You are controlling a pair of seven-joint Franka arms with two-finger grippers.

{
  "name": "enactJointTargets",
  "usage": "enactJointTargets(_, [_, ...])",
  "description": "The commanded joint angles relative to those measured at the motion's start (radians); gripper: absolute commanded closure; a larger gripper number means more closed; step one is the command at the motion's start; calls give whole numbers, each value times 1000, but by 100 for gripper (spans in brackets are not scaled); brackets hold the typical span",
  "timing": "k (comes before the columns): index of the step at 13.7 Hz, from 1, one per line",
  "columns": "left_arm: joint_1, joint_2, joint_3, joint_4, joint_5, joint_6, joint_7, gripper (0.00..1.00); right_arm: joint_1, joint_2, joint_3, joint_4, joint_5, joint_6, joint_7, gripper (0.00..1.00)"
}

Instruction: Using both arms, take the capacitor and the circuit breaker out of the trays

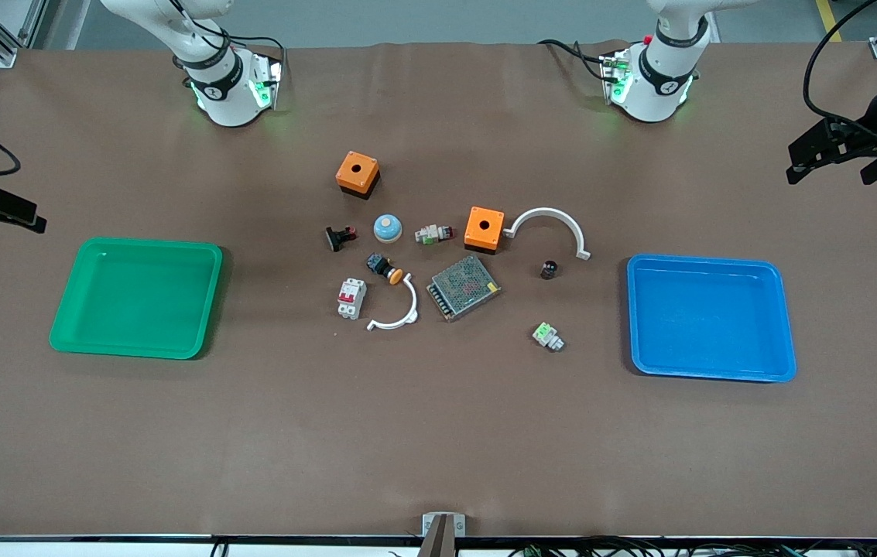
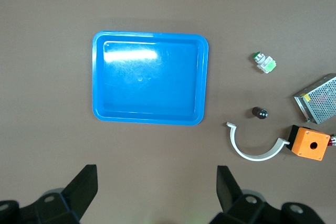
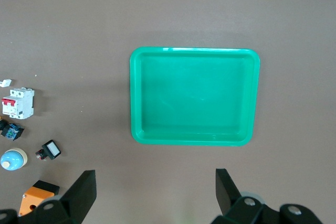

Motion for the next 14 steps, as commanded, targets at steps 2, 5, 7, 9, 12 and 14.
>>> enactJointTargets(2, [9, -22, -11, -11, 9, 0, -11, 0, -23, -99, 22, -88, -6, 14, -7, 0])
enactJointTargets(5, [9, -15, -11, 0, 9, -2, -12, 0, -18, -110, 22, -119, -6, 27, -9, 0])
enactJointTargets(7, [7, -5, -11, 17, 11, -2, -10, 0, -18, -159, 22, -198, -6, 97, -9, 0])
enactJointTargets(9, [9, 14, -11, 37, 11, -2, -8, 0, -18, -180, 22, -233, -6, 125, -9, 0])
enactJointTargets(12, [9, 17, -11, 40, 11, -3, -8, 0, -18, -173, 22, -208, -6, 113, -6, 0])
enactJointTargets(14, [7, 15, -13, 38, 11, -3, -7, 0, -17, -156, 22, -158, -6, 84, -4, 0])
